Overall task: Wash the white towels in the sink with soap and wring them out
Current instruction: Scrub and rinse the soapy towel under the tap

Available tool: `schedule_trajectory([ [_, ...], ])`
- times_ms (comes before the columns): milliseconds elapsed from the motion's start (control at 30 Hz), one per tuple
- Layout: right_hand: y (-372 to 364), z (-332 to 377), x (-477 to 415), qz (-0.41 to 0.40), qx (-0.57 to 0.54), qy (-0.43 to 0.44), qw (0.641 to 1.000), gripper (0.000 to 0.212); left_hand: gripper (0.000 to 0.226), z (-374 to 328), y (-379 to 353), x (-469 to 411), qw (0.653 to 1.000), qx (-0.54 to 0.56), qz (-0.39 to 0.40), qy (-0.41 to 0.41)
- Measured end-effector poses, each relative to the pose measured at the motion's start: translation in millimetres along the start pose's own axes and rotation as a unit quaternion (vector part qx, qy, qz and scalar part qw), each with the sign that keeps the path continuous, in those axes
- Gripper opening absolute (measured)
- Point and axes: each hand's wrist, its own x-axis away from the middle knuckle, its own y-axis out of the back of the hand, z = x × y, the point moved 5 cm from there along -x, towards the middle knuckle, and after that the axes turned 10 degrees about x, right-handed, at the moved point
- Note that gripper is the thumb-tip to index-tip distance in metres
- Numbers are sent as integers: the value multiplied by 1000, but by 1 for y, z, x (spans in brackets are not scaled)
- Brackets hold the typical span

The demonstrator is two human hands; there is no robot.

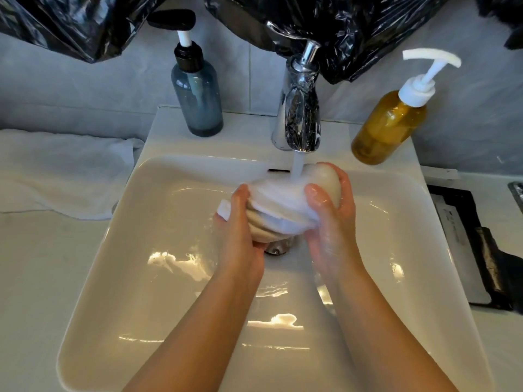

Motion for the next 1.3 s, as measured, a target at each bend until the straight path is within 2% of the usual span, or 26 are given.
schedule_trajectory([
  [67, 2, 6, -1, 26, 31, 21, 999, 43, 60, 8, -8, 4, 997, -2, 35, 73],
  [200, -2, 15, -5, 91, 62, 40, 993, 41, 41, 15, -28, 5, 982, -15, 105, 153],
  [300, -9, 20, -10, 151, 49, 32, 987, 40, 27, 19, -34, 7, 972, -15, 116, 205],
  [433, -12, 18, -22, 183, 30, 6, 983, 41, 32, 18, -24, -3, 966, -39, 110, 230],
  [500, -12, 12, -25, 148, 1, -24, 989, 49, 33, 11, -21, -5, 974, -46, 97, 201],
  [567, -11, 5, -22, 81, -24, -43, 995, 63, 37, 3, -16, -7, 988, -31, 77, 133],
  [667, -7, -9, -11, -23, -73, -77, 994, 65, 45, -16, -9, -1, 998, -28, 5, -50],
  [767, -10, -21, 1, -78, -106, -136, 982, 91, 47, -33, -9, 14, 967, -129, -39, -216],
  [833, -11, -23, 6, -100, -110, -151, 977, 95, 44, -33, -12, 20, 951, -183, -21, -247],
  [867, -9, -23, 7, -108, -102, -148, 978, 84, 44, -30, -13, 21, 954, -183, -19, -236],
  [967, -3, -18, 3, -80, -64, -117, 988, 26, 48, -21, -9, 13, 978, -120, -25, -167],
  [1000, -3, -13, 1, -68, -41, -98, 992, 20, 56, -16, -8, 9, 986, -94, -22, -133],
  [1067, -5, -3, -1, -49, 19, -58, 997, 33, 72, -3, -8, 4, 997, -56, -4, -61],
  [1100, -7, 1, -2, -35, 45, -37, 998, 42, 72, 2, -10, 3, 999, -41, 6, -35],
  [1200, -13, 11, -5, 22, 60, 6, 998, 50, 46, 10, -24, -1, 998, 14, 38, 43],
  [1300, -15, 16, -14, 59, 83, 17, 995, 44, 28, 13, -35, -1, 992, -5, 59, 110],
])
